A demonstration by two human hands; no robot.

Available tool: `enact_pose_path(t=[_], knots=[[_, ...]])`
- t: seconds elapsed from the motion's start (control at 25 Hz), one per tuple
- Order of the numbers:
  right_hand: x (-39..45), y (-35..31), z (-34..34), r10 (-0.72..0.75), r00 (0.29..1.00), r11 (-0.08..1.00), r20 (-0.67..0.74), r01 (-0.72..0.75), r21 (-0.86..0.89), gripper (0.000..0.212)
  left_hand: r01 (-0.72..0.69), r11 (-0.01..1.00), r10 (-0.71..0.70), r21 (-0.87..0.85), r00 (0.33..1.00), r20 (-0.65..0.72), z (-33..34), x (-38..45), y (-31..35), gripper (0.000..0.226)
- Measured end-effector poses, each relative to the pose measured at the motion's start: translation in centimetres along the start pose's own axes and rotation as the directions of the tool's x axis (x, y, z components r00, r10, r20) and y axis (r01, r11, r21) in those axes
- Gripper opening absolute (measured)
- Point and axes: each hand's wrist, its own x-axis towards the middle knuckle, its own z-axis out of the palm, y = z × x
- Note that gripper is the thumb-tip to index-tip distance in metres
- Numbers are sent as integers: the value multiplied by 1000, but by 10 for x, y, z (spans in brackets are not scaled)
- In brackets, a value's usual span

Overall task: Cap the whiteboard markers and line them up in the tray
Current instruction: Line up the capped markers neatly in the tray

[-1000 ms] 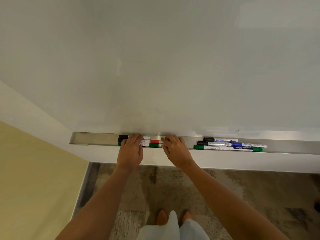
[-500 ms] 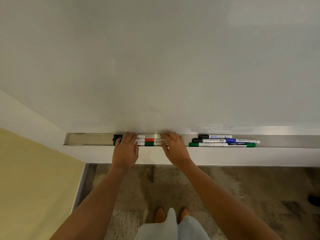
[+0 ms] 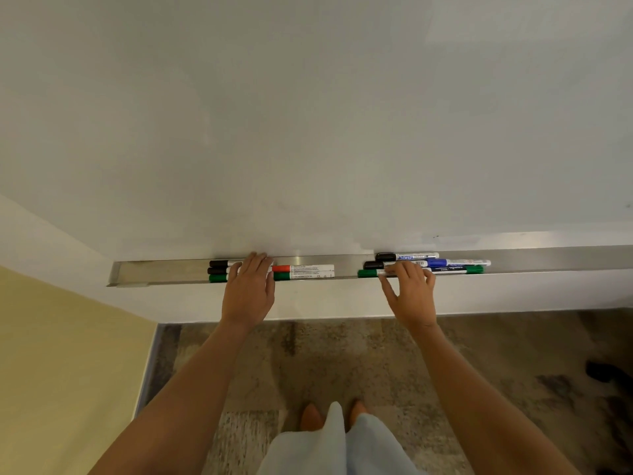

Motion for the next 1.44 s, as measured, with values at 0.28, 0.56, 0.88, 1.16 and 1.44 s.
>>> enact_pose_path(t=[0.28,0.56,0.88,1.16,1.44], knots=[[9,13,-12,-84,996,992,42,88,-93,26,0,999,-1,32,1000,26,-1,4,8,30],[21,4,-12,-166,966,975,196,191,-118,26,52,997,-54,59,998,41,2,3,9,34],[28,-34,-8,-262,961,956,89,246,157,17,140,988,-141,68,990,16,3,-1,2,39],[52,-94,11,-391,919,920,40,389,52,18,180,978,-185,101,982,42,2,-3,-9,43],[53,-108,36,-456,868,888,194,457,44,35,178,978,-186,112,980,74,4,-1,-15,43]])
